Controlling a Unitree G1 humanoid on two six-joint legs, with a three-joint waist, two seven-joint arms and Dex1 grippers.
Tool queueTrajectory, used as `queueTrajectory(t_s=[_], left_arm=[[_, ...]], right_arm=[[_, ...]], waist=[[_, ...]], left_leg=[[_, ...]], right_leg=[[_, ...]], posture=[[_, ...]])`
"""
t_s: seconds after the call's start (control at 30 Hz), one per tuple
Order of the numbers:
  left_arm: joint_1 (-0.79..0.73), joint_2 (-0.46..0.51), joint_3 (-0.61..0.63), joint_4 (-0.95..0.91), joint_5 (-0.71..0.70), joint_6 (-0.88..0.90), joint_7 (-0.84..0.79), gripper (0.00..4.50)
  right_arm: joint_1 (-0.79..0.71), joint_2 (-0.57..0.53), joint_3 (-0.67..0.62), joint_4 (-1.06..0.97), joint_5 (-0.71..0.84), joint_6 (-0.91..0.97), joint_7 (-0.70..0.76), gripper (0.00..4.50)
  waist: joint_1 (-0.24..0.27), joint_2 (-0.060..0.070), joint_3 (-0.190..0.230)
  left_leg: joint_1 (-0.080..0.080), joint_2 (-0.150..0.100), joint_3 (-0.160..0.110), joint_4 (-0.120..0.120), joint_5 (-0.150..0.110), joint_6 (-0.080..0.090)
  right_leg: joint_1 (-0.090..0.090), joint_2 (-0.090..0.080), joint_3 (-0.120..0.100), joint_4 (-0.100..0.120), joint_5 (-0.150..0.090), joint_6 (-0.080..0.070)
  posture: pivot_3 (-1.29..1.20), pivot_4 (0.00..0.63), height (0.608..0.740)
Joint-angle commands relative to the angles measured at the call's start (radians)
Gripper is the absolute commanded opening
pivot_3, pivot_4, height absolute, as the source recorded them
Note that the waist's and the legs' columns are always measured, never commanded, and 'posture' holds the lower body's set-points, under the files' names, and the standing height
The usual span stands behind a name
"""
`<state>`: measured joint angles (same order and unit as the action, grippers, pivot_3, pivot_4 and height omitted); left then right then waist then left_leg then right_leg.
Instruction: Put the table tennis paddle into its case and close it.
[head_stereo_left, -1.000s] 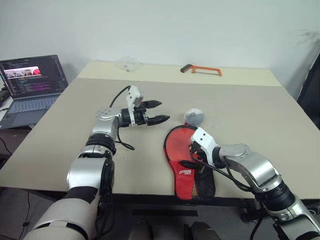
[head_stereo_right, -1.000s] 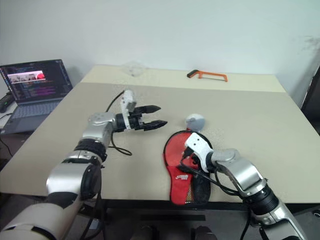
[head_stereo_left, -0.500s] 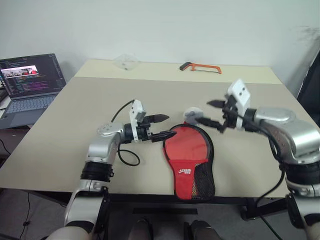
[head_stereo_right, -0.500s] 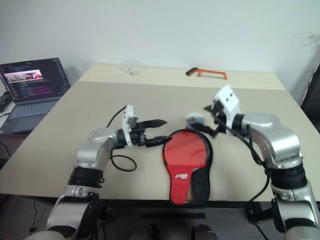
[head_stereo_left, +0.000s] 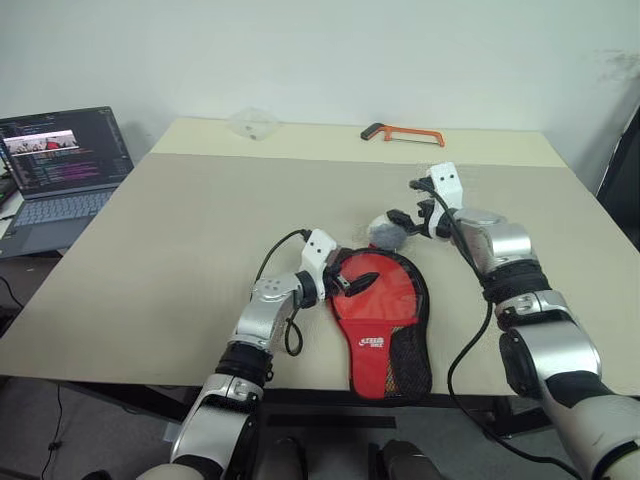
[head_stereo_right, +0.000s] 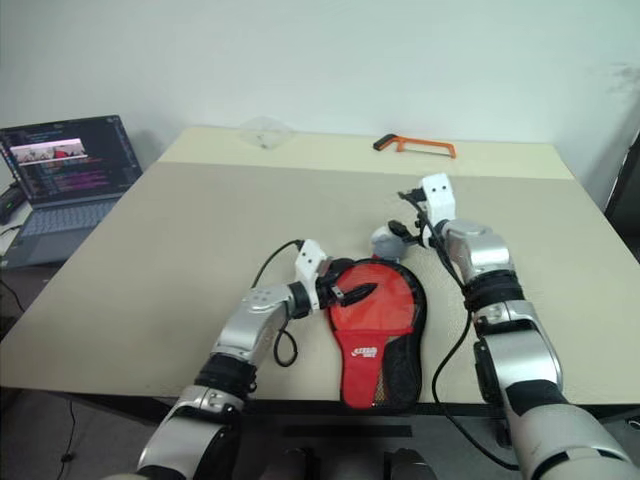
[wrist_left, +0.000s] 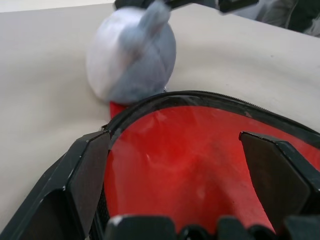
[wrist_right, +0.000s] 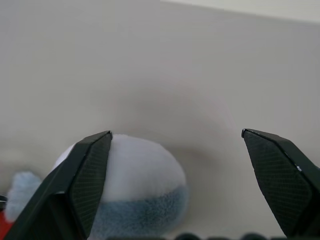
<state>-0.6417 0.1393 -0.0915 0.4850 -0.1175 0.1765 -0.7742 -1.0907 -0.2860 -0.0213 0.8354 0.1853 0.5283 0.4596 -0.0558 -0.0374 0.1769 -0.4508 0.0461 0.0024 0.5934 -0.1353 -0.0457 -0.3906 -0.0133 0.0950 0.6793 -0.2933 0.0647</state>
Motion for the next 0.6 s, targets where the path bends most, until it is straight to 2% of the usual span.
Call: queueTrajectory(t_s=[0.03,0.2,0.43,0.6], left_arm=[[-0.001,-0.008,-0.028,-0.002,-0.002,0.035,-0.012,4.47],[0.023,-0.005,-0.052,-0.054,-0.018,0.096,-0.050,4.47],[0.026,0.007,-0.053,-0.228,-0.128,0.215,-0.163,4.47],[-0.002,0.049,-0.140,-0.207,-0.035,0.191,-0.150,4.47]], right_arm=[[-0.046,0.015,-0.043,0.007,0.043,0.024,0.049,4.50],[-0.035,0.045,-0.009,0.019,0.013,0.068,0.056,4.50],[-0.046,0.057,-0.019,0.040,0.003,0.061,0.038,4.50],[-0.062,0.057,-0.026,0.072,-0.007,0.046,0.029,4.50]], waist=[[0.000,0.000,0.000],[0.000,0.000,0.000],[0.001,0.001,0.000],[-0.004,0.001,0.000]], left_leg=[[0.000,0.000,0.000,0.000,0.000,0.000],[0.000,0.000,-0.001,0.000,0.000,0.000],[0.000,0.000,-0.001,0.000,0.000,0.000],[0.001,0.000,-0.001,0.000,0.000,0.000]], right_leg=[[0.000,0.000,0.000,0.000,0.000,0.000],[0.000,0.000,-0.001,0.000,0.000,0.000],[0.000,-0.001,-0.001,0.000,0.000,0.000],[0.000,0.000,-0.001,0.000,0.000,0.000]], posture=[[0.00,0.150,0.740],[0.00,0.150,0.740],[0.00,0.150,0.740],[0.00,0.150,0.740]])
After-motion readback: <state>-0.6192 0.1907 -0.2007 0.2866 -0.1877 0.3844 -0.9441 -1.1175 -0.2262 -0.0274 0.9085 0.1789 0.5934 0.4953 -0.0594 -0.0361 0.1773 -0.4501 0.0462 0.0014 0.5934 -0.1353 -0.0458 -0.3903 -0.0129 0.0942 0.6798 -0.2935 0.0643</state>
